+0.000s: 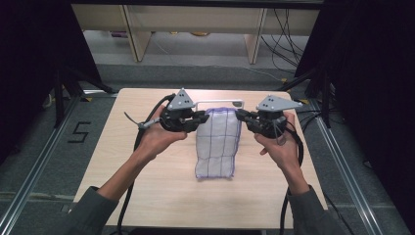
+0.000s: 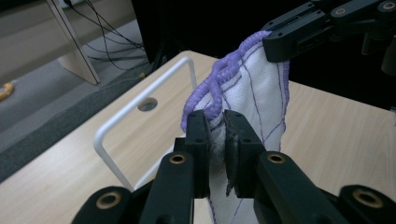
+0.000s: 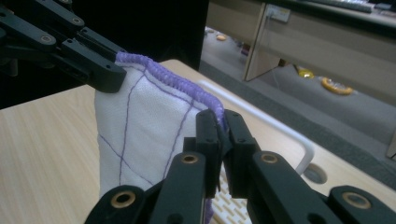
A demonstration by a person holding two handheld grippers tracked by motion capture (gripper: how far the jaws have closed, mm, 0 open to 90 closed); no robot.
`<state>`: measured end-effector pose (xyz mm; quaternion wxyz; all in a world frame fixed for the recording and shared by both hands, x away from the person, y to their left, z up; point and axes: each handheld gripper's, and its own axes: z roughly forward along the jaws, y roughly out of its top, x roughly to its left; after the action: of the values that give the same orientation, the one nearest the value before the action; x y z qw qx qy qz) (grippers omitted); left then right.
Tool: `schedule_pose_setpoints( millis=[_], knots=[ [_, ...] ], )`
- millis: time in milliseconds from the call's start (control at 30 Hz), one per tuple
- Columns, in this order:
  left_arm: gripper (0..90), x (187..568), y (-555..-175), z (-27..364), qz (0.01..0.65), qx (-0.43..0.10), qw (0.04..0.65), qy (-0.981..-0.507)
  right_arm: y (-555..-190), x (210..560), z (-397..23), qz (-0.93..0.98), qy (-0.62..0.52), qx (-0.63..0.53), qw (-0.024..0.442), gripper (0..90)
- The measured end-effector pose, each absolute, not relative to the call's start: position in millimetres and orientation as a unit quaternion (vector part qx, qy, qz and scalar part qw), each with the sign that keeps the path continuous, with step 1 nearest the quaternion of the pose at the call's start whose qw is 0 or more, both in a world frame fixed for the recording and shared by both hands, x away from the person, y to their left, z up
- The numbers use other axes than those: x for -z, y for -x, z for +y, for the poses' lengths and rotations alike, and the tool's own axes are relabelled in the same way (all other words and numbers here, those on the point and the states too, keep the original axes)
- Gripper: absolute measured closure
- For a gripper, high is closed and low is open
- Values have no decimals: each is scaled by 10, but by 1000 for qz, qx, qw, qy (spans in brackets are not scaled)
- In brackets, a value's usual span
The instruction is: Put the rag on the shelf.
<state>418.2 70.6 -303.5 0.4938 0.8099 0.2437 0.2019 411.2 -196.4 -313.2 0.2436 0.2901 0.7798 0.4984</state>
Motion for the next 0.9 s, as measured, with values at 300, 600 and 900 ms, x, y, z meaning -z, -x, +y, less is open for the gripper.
schedule_pose_setpoints(
  millis=[300, 600, 900],
  knots=[
    [805, 2687, -4267, 637, 234, -238, 482, -810, -4207, 2736, -1955, 775, -291, -498, 258, 865],
    [804, 2549, -4556, 624, 261, -245, 483, -799, -4416, 2592, -1977, 770, -303, -499, 259, 865],
    [803, 2492, -4798, 575, 269, -254, 483, -793, -4688, 2490, -1960, 761, -316, -498, 270, 865]
  ],
)
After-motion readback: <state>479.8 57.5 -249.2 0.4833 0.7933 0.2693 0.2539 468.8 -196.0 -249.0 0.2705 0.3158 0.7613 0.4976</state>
